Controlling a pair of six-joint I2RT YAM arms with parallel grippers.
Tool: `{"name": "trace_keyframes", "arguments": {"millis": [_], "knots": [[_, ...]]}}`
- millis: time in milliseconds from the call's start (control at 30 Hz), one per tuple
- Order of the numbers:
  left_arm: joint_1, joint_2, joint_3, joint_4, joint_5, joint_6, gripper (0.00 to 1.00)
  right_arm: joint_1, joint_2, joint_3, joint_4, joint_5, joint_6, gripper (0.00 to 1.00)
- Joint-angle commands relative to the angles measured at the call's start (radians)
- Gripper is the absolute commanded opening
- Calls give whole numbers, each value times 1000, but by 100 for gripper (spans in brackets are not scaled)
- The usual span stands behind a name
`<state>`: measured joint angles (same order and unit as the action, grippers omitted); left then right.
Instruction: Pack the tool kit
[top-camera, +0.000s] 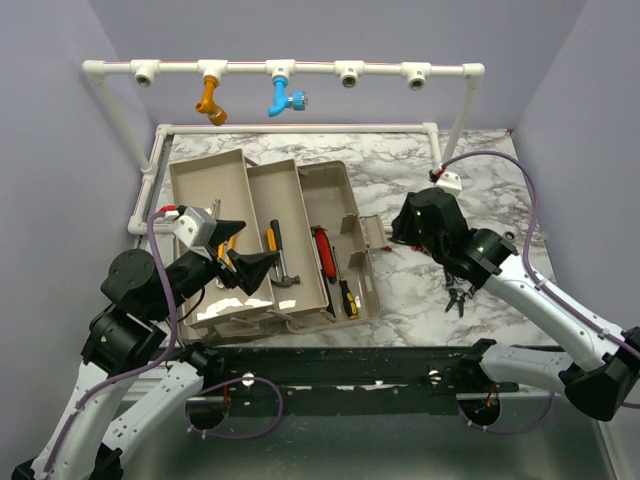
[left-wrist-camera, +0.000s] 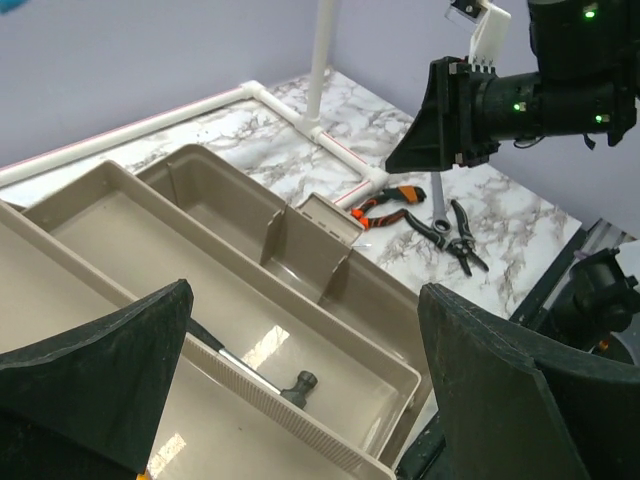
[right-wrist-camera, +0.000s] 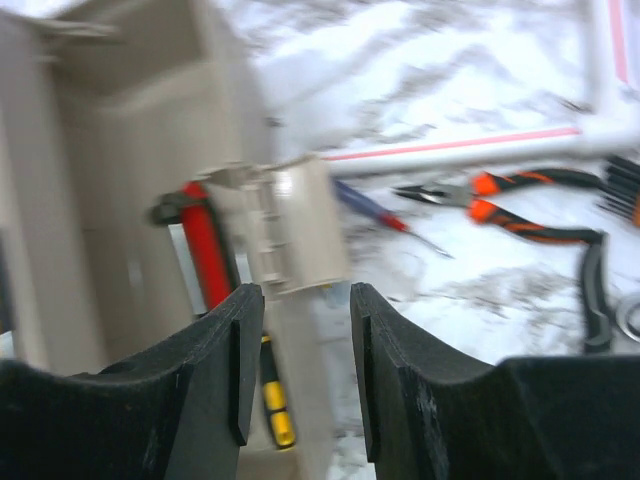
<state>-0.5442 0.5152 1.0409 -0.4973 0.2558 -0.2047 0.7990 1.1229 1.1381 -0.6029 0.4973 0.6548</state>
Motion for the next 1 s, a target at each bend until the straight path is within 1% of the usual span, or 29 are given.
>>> {"name": "trace_keyframes", "arguments": {"millis": [0, 167, 333, 433, 500, 633, 867, 967], "knots": [[5, -33, -85, 99, 57, 13, 99, -153, -34, -128, -15, -96, -15, 46], [4, -60, -158, 160, 97, 21, 98, -301, -36, -256, 93, -272, -20, 46], [5, -113, -221, 213, 117, 27, 99, -378, 11, -326, 198, -391, -15, 46], [4, -145, -262, 243, 127, 22, 98, -386, 61, -340, 243, -420, -48, 46], [4, -156, -274, 250, 132, 21, 98, -385, 97, -341, 257, -410, -74, 47], [5, -163, -283, 250, 134, 19, 98, -385, 154, -348, 316, -435, -137, 47], [5, -164, -288, 246, 142, 19, 99, -385, 309, -325, 381, -481, -221, 46], [5, -160, -288, 247, 143, 19, 98, -384, 365, -306, 398, -465, -253, 46]]}}
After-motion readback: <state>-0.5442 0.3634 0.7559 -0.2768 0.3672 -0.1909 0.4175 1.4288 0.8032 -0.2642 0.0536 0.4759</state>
